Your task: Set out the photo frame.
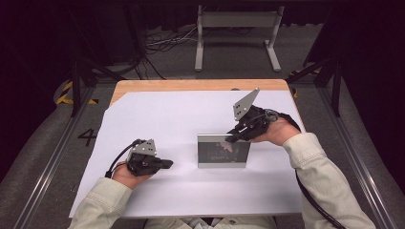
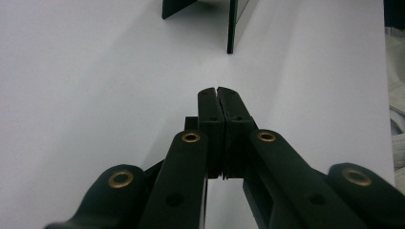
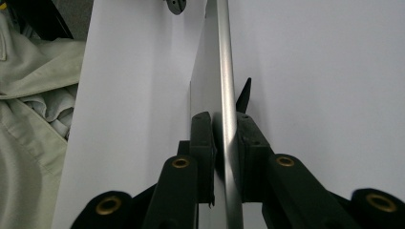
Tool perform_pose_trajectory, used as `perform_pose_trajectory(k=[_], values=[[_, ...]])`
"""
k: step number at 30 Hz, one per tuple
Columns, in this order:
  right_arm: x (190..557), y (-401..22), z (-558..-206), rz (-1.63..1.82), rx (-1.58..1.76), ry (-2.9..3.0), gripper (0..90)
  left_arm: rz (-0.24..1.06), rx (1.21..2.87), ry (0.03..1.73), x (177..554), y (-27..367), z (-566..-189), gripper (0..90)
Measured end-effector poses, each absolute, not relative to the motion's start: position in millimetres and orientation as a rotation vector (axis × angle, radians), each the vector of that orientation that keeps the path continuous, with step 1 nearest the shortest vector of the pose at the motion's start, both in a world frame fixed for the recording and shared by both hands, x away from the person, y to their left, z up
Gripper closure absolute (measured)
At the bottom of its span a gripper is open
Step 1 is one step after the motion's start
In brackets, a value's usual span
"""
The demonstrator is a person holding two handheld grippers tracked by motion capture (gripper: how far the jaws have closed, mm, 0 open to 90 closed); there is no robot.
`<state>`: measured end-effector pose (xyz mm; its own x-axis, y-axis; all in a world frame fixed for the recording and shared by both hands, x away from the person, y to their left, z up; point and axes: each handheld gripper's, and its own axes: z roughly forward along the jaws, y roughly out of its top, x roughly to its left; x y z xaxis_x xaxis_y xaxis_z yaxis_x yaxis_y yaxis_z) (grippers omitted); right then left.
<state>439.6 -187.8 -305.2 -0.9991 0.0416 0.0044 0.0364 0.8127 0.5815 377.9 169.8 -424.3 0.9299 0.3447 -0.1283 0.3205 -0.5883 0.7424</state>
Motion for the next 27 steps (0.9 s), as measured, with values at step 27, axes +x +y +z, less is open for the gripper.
perform_pose_trajectory(k=[27], values=[[426.3,-237.0,-291.7,1.037,0.306,2.863,51.0,0.040,2.223,0.486,380.2,171.6,-423.2,87.3]])
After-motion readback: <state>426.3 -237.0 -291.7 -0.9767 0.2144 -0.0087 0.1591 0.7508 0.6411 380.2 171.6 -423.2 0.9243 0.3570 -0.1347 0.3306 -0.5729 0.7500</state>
